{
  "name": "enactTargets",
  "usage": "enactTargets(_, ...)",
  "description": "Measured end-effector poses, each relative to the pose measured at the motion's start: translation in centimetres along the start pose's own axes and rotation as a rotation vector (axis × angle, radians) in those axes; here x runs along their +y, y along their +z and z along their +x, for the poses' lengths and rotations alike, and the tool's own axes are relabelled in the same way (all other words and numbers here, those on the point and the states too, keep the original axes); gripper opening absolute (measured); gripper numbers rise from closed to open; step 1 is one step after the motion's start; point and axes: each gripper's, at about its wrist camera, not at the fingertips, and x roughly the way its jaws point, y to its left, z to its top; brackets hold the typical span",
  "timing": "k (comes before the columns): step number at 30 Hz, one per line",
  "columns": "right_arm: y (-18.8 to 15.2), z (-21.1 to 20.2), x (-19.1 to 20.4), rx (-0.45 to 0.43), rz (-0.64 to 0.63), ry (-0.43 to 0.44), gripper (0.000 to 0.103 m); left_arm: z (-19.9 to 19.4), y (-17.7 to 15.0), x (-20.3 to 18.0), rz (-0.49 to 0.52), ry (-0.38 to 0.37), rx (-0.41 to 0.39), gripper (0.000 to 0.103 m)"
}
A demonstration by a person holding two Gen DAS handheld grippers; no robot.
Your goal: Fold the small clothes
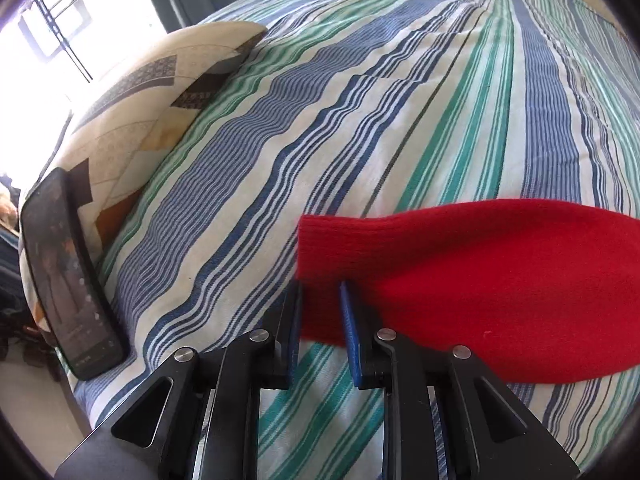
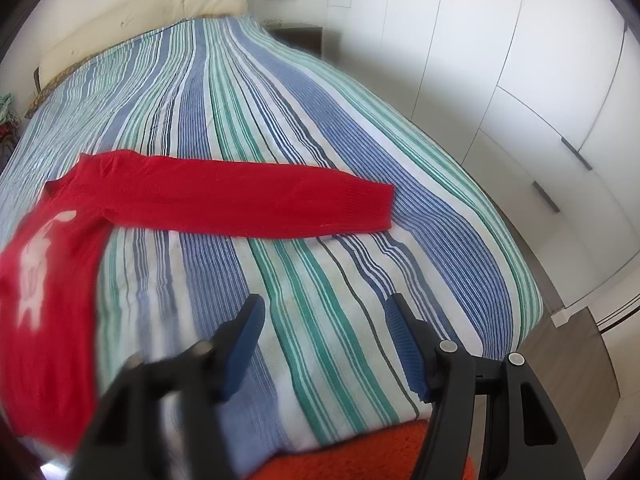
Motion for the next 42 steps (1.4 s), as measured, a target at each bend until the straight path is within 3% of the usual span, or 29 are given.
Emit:
enactTargets(4,0.3,0.5,-0.2,0.015,0.018,0.016,0.062,0.4,-0.1,1.7,-0.054,-0.043,0.023,0.025)
enactTargets(8,0.2,0.3,0.2,0.007,0.004,0.014,0.062,0.0,-0.1,1.1,-0.016,-0.005,0.018,0.03)
enactTargets(10,0.1,0.1,0.1,0.0,0.007,0.012,0.062,-0.5,-0.4,1.3,-0.023,0.023,0.018,0.046)
enactTargets(12,0.1,0.0,-0.3,-0.005,0.023,0.02,0.062,-1.4,-0.7,1.9,-0.039,0.042,0.014,0.057)
enactTargets(14,0.0,-0.1,-0.8,-0.01,0.043,0.032,0.062,-3.0,-1.4,2.2,-0.052,0.027,-0.003,0.058)
enactTargets(19,0.2,0.3,-1.4,0.003,0.084,0.059,0.063,-8.7,-4.5,-0.1,0.018,-0.085,-0.101,0.076)
enactTargets(24,0.6,0.5,-1.0,0.019,0.091,0.076,0.062,-12.2,-7.0,-6.4,0.147,-0.271,-0.126,0.078)
enactTargets(26,1.0,0.5,-1.1,0.026,0.113,0.124,0.063,-13.1,-7.5,-8.8,0.182,-0.335,-0.141,0.079)
enactTargets(28,1.7,0.6,-1.7,0.019,0.194,0.233,0.063,-13.9,-8.1,-11.3,0.217,-0.365,-0.163,0.084)
enactTargets(32,3.3,2.1,-4.3,0.003,0.477,0.455,0.063,-13.6,-9.4,-13.7,0.26,-0.33,-0.196,0.085)
enactTargets(39,2.8,10.0,-7.5,0.174,0.785,0.485,0.063,-10.2,-11.6,-10.7,0.185,-0.303,-0.132,0.085)
enactTargets(42,2.4,12.1,-8.2,0.136,0.883,0.466,0.063,-9.5,-11.6,-10.1,0.155,-0.296,-0.115,0.085)
